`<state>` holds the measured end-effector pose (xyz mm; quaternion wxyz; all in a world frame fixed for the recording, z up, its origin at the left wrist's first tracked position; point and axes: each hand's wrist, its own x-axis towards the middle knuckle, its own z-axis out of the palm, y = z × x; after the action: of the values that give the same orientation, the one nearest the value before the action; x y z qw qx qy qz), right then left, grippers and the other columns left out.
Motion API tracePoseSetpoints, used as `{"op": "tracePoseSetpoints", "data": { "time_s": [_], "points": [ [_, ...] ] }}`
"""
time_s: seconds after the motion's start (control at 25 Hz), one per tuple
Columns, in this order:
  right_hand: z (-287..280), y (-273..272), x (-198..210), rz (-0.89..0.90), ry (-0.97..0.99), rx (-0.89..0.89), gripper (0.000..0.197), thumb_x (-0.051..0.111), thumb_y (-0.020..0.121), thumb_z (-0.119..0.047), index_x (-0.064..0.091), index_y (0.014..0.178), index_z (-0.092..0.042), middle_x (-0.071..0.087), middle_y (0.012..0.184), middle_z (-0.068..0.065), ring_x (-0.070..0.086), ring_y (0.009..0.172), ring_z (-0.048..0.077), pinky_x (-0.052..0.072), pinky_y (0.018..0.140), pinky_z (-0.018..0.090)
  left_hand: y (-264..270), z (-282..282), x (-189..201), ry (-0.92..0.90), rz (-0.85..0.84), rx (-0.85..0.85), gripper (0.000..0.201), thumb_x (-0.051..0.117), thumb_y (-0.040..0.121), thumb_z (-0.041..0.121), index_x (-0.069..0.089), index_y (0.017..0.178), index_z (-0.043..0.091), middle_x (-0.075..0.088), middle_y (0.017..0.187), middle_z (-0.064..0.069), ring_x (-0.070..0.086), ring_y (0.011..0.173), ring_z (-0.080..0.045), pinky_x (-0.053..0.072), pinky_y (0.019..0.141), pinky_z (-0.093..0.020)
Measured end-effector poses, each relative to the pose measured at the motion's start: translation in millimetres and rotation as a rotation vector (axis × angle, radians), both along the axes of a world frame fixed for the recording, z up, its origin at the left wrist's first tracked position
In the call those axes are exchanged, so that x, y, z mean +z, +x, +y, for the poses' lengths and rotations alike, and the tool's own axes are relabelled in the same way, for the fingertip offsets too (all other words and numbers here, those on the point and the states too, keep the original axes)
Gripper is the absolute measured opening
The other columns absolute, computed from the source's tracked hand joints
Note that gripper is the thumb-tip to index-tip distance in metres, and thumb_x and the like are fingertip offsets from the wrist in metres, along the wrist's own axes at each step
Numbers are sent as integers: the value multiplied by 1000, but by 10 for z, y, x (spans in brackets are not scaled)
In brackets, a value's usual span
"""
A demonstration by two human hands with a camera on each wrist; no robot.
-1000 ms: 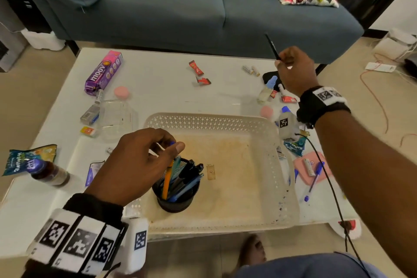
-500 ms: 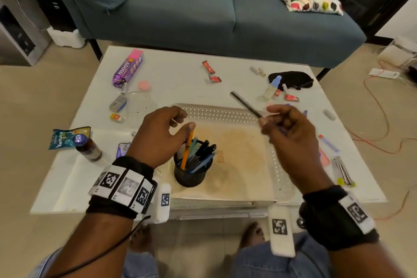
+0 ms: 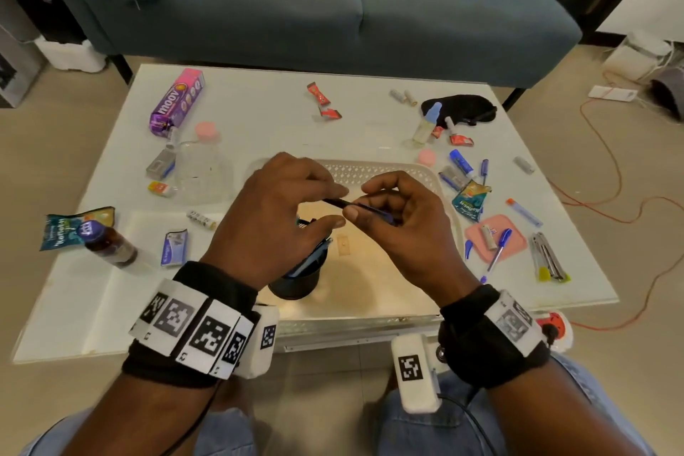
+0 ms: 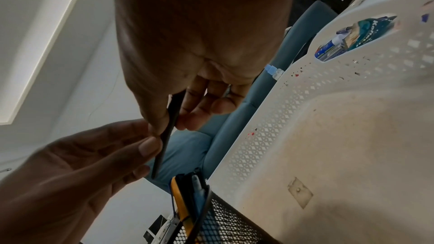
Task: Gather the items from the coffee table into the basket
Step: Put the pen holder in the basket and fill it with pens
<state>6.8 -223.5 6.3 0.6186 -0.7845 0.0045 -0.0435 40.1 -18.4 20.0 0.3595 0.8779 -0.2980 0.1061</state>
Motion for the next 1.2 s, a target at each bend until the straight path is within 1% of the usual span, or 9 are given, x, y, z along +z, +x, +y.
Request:
{"op": "tracePoseSetpoints", "data": {
  "time_s": [0.12,0.2,0.4,0.56,0.72,0.8,0.92,1.08,1.2],
  "points": [
    [42,6,28,-14,1,26,30,84,84,-18,65,106,-10,80,92,3,77,89,17,62,86,43,-47,-31,4,28,43,-23,13,79,84,22,75,96,22,68,93,8,62,87,-13,55,76,-41],
    [98,8,38,-23,59,39,28,83,85,-15,65,104,-6,79,90,7,77,85,20,63,81,40,-71,-27,21,27,68,-18,14,77,85,19,70,96,22,66,90,9,62,83,-11,56,75,-39],
    [118,50,87,-40,81,-4,26,71,95,-24,62,116,-12,78,87,8,75,79,13,58,72,22,-70,77,104,-216,242,62,48,66,96,10,55,137,33,66,95,5,72,85,-15,62,75,-34],
    [32,65,68,-2,74,-85,26,67,98,-22,61,120,-10,77,87,11,71,72,1,50,61,9,-16,171,21,-361,376,154,24,57,101,13,60,124,23,77,100,4,75,89,-15,60,87,-48],
    [14,102,5,21,49,-96,25,67,99,-22,61,121,-12,76,87,11,70,72,2,50,60,9,-25,113,18,-302,421,107,35,50,106,20,53,139,31,76,109,13,69,96,-15,56,89,-51],
    [11,113,-28,34,43,-87,25,67,98,-22,61,121,-12,76,88,12,70,72,3,50,60,9,-19,114,31,-310,433,97,29,56,103,19,63,129,29,75,109,12,67,107,-11,55,92,-52],
    [4,117,-64,35,42,-86,25,67,98,-21,61,121,-12,76,88,12,70,72,4,49,60,10,-10,141,40,-401,532,131,20,69,94,15,65,113,23,74,101,2,72,95,-20,59,87,-51],
    [-26,137,-74,22,33,-101,25,67,99,-21,61,121,-12,76,87,11,70,72,5,49,61,10,-49,190,62,-252,491,35,49,74,88,9,53,126,31,71,91,-2,72,80,-18,62,76,-32],
    [-77,152,-87,17,16,-109,25,67,99,-22,60,122,-13,76,87,12,70,72,6,49,61,10,-81,191,34,-86,442,16,41,76,87,13,58,118,33,68,87,4,70,73,-13,60,71,-30]
  ]
}}
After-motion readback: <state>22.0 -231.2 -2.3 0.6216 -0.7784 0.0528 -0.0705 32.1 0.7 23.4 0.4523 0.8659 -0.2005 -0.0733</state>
